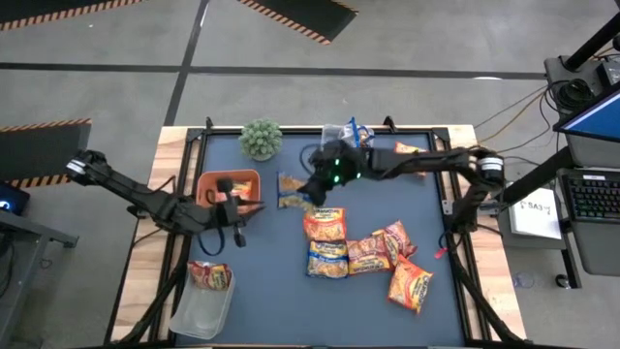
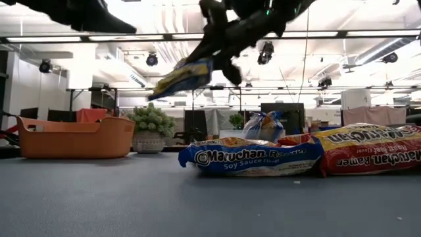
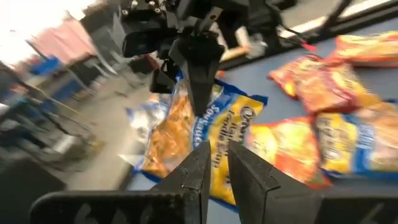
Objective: Sort Maruchan noodles
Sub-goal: Put the blue noodle pack into the transparent bin
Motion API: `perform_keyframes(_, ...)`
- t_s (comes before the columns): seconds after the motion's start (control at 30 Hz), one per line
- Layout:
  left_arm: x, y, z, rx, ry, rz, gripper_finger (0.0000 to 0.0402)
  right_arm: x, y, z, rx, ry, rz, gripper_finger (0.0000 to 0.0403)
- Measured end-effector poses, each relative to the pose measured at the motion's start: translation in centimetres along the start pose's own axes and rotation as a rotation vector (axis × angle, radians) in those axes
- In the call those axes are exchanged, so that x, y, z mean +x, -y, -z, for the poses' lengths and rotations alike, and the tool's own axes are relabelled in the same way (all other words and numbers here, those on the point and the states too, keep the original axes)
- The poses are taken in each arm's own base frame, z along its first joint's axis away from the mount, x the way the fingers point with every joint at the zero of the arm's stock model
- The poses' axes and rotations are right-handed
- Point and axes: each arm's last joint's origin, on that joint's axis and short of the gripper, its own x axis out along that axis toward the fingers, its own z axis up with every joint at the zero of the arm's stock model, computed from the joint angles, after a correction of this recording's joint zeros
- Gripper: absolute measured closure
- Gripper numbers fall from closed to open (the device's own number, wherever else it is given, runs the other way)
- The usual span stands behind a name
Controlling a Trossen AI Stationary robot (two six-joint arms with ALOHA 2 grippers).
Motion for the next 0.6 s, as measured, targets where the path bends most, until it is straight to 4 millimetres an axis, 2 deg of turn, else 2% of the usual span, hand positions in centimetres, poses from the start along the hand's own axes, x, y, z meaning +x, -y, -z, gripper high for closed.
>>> perform_keyframes(0.17, 0.0, -0.4, -0.4, 0.061, 0.012, -0.091, 0.0363, -3.4, 0.7, -4.2, 0.022, -0.003, 0.095, 0.0310)
perform_keyframes(0.3, 0.0, -0.6, -0.3, 0.091, -0.007, -0.134, 0.0363, -5.8, 2.1, -6.9, 0.067, -0.002, 0.165, 0.0310)
perform_keyframes(0.47, 0.0, -0.7, -0.2, 0.097, -0.029, -0.183, 0.0363, -8.0, 5.5, -9.2, 0.178, -0.054, 0.287, 0.0310)
perform_keyframes(0.6, 0.0, -0.7, -0.1, 0.106, -0.039, -0.188, 0.0363, -9.3, 8.9, -10.3, 0.292, -0.122, 0.385, 0.0310)
